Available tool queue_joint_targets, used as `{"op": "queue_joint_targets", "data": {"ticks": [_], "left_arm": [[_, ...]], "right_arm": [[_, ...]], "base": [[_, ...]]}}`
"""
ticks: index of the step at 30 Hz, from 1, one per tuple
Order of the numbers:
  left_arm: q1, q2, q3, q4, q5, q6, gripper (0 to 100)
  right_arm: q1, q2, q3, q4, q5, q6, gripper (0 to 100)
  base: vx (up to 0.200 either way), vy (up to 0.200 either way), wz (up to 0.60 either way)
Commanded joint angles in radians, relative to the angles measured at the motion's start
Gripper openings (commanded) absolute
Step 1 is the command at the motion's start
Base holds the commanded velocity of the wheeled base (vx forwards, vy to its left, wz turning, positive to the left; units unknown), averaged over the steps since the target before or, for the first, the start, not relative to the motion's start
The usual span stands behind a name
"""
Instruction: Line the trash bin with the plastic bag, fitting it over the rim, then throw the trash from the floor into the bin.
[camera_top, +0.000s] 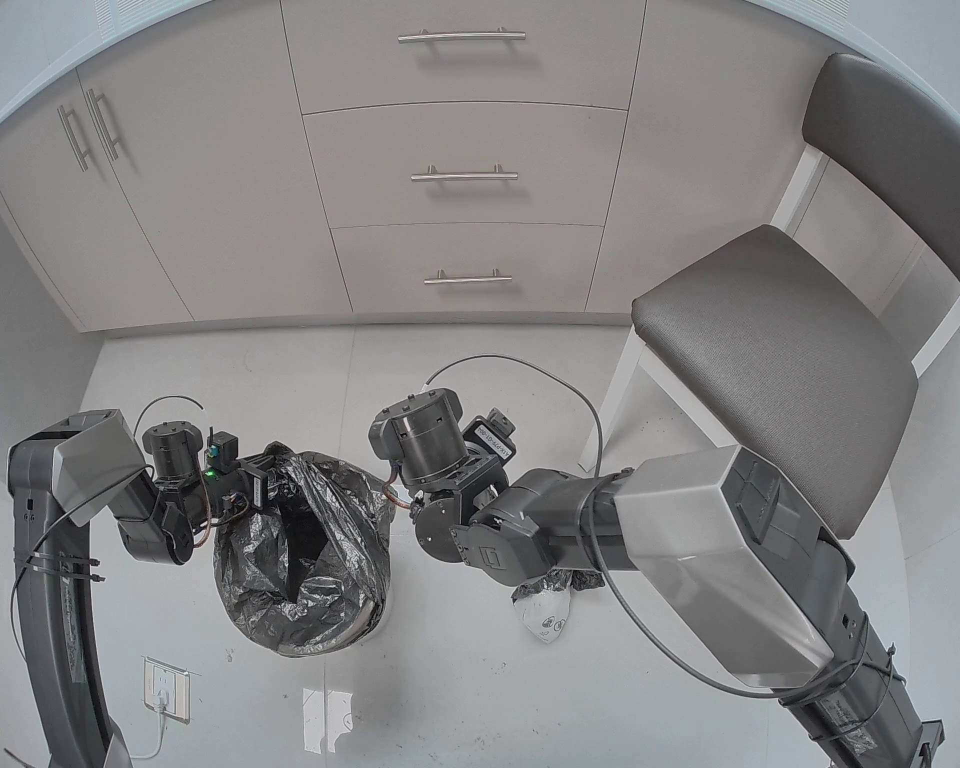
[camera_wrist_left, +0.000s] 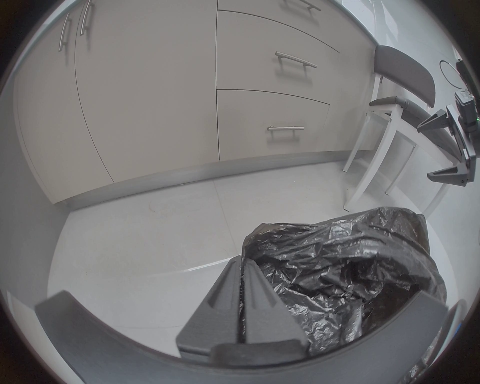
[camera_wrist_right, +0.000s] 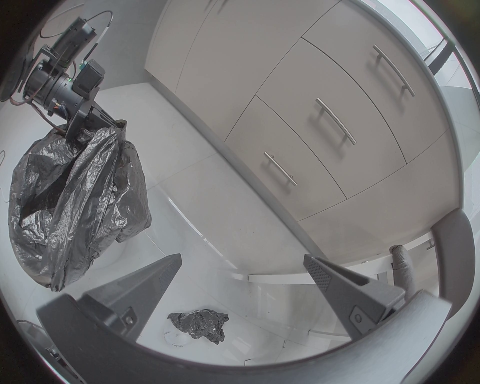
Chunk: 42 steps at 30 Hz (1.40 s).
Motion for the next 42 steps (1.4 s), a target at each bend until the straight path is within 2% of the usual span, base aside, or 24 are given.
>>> {"op": "queue_joint_targets", "data": {"ticks": [1, 6, 12, 19, 29, 30, 42], "left_arm": [[0.002, 0.014, -0.001, 0.000, 0.000, -0.001, 0], [0.002, 0.026, 0.002, -0.002, 0.004, -0.001, 0], [0.000, 0.015, 0.007, 0.034, 0.081, -0.001, 0], [0.002, -0.025, 0.001, 0.138, 0.095, 0.001, 0], [0.002, -0.020, -0.007, 0.141, 0.098, 0.001, 0], [0.002, -0.020, -0.006, 0.140, 0.101, 0.002, 100], [0.004, -0.072, 0.030, 0.126, 0.095, 0.006, 100]], "right_arm": [[0.001, 0.005, 0.000, -0.001, 0.000, -0.001, 100], [0.001, 0.006, 0.000, 0.001, 0.000, -0.001, 100], [0.001, 0.006, 0.000, 0.007, 0.000, -0.002, 100], [0.001, 0.008, 0.000, 0.015, 0.000, -0.004, 100], [0.001, 0.009, 0.000, 0.013, 0.000, -0.004, 100], [0.001, 0.009, 0.000, 0.013, 0.000, -0.004, 100], [0.001, 0.002, 0.000, 0.013, 0.000, -0.002, 100]], "base": [[0.000, 0.000, 0.00], [0.000, 0.000, 0.00], [0.000, 0.000, 0.00], [0.000, 0.000, 0.00], [0.000, 0.000, 0.00], [0.000, 0.000, 0.00], [0.000, 0.000, 0.00]]}}
